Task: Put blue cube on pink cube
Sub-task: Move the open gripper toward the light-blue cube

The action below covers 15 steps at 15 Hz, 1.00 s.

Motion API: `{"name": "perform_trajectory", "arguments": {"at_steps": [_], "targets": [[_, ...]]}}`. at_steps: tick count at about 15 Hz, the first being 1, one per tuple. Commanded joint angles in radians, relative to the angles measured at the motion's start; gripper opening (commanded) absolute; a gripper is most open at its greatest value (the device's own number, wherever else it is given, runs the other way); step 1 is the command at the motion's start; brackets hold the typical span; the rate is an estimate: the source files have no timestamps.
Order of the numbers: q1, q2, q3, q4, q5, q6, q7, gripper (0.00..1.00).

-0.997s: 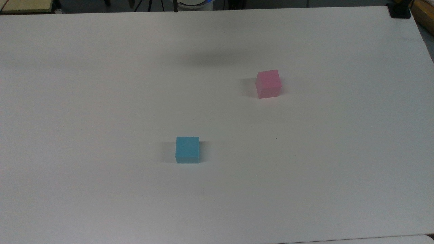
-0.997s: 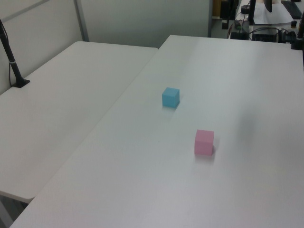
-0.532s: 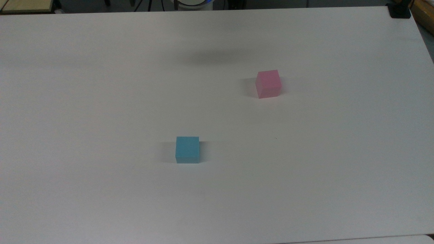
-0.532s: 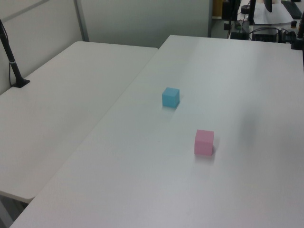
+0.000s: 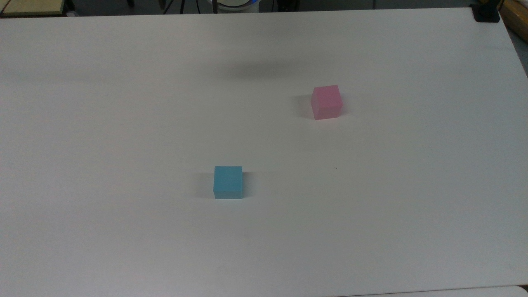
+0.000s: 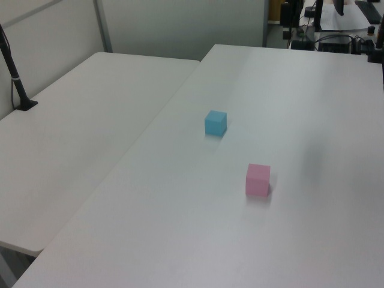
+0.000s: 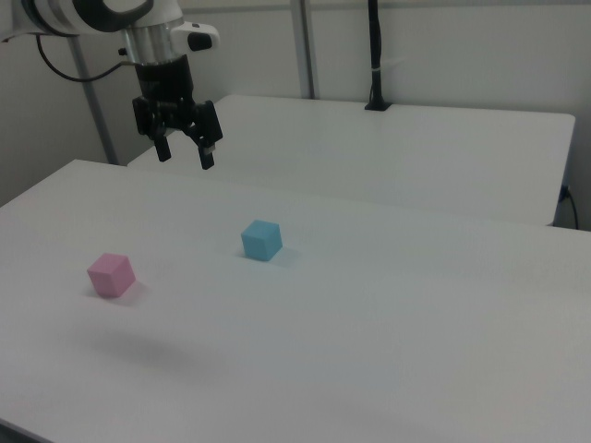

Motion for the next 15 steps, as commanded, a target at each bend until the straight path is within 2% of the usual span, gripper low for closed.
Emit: {"name": "perform_trajectory", "arguments": {"at_steps": [1, 8, 15], "targets": [[0.024, 0.033, -0.005, 0.002, 0.015, 0.01, -0.002, 1.0], [0.043, 0.189, -0.005, 0.075, 0.012, 0.116, 0.001, 1.0], [0.069, 0.392, -0.003, 0.108, 0.007, 0.347, -0.001, 1.0]]}}
